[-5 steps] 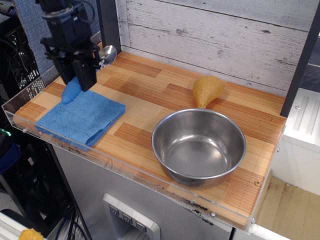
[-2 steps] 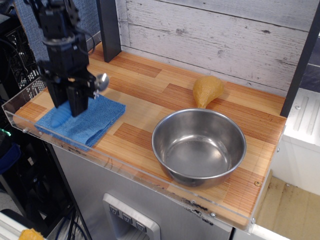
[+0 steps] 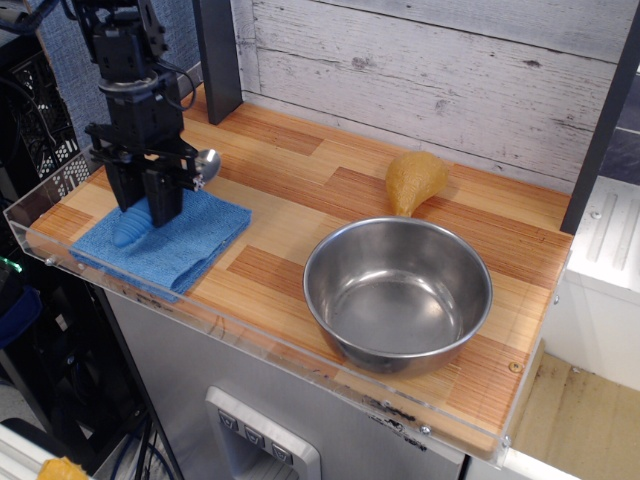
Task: Place the spoon so the handle in laying on the blue cloth.
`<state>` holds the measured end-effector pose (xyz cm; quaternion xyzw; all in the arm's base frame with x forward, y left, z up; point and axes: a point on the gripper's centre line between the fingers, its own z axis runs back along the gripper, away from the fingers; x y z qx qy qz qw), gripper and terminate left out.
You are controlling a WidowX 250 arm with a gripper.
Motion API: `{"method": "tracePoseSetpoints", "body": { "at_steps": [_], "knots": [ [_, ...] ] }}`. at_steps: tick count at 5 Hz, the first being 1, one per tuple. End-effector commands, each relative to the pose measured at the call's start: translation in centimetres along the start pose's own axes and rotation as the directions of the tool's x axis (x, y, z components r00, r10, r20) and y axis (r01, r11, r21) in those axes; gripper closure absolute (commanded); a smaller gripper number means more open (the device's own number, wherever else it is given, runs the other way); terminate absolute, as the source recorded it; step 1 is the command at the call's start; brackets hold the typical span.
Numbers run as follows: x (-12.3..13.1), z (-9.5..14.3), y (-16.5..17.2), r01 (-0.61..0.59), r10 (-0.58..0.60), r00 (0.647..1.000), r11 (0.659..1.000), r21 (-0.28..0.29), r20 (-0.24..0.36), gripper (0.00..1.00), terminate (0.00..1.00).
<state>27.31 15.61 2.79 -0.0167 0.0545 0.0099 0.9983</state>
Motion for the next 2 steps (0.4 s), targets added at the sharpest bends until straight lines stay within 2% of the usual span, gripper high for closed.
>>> {"method": "tracePoseSetpoints", "body": {
  "at_steps": [1, 2],
  "knots": [
    [0.2, 3.2, -0.4, 0.029, -0.030, 0.998, 0.999, 0.022, 0.060, 0.00, 0.00],
    [0.0, 7.6, -1.7, 0.073, -0.083, 0.983, 0.995, 0.070, 0.166, 0.00, 0.00]
  ]
}}
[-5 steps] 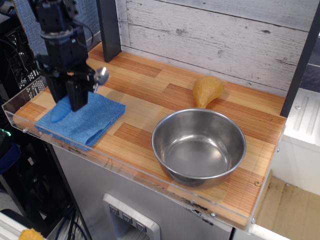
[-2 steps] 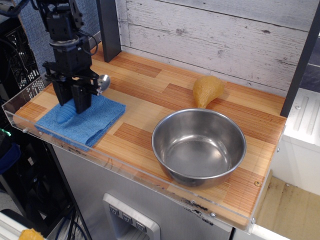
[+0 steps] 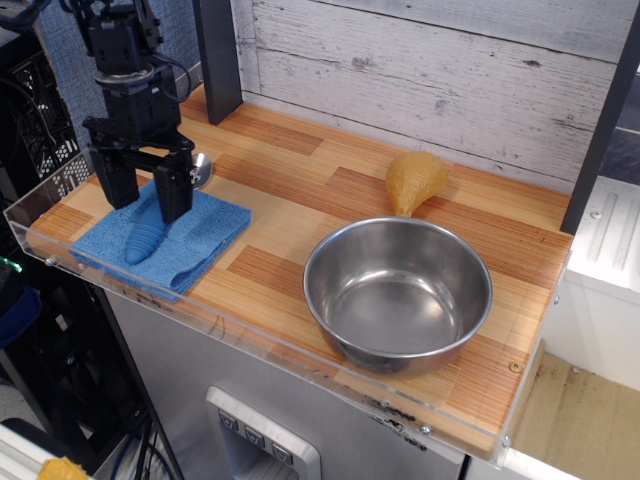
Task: Place the spoon so the handle in laying on the blue cloth.
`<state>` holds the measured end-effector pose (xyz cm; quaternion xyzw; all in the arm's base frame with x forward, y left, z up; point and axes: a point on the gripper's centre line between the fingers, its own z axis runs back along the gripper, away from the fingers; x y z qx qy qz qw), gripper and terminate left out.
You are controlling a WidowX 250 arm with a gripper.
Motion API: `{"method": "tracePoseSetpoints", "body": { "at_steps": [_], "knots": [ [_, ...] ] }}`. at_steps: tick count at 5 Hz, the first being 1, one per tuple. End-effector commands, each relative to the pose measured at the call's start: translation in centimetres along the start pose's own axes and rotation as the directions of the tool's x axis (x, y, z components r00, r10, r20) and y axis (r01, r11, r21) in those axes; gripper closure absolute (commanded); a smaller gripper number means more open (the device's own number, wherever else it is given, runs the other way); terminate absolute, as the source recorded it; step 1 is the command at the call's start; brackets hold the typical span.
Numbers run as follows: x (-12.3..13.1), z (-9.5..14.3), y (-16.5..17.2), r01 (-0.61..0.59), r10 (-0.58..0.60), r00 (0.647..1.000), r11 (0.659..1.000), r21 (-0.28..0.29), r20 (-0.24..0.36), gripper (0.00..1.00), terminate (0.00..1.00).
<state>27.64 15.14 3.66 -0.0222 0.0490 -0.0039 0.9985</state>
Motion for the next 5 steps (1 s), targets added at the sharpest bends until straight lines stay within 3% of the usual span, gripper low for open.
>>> {"method": "tracePoseSetpoints", "body": {
  "at_steps": [1, 2, 3, 4, 5],
  "knots": [
    [0.0, 11.6, -2.5, 0.014, -0.060, 0.935, 0.991, 0.131, 0.350, 0.00, 0.00],
    [0.0, 16.7, -3.5, -0.081, 0.052, 0.915, 0.995, 0.057, 0.399, 0.00, 0.00],
    [0.6, 16.6, -3.9, -0.085, 0.066, 0.940, 0.996, 0.040, 0.334, 0.00, 0.00],
    [0.6, 16.6, -3.9, -0.085, 0.066, 0.940, 0.996, 0.040, 0.334, 0.00, 0.00],
    [0.6, 16.6, -3.9, -0.085, 0.066, 0.940, 0.996, 0.040, 0.334, 0.00, 1.00]
  ]
}}
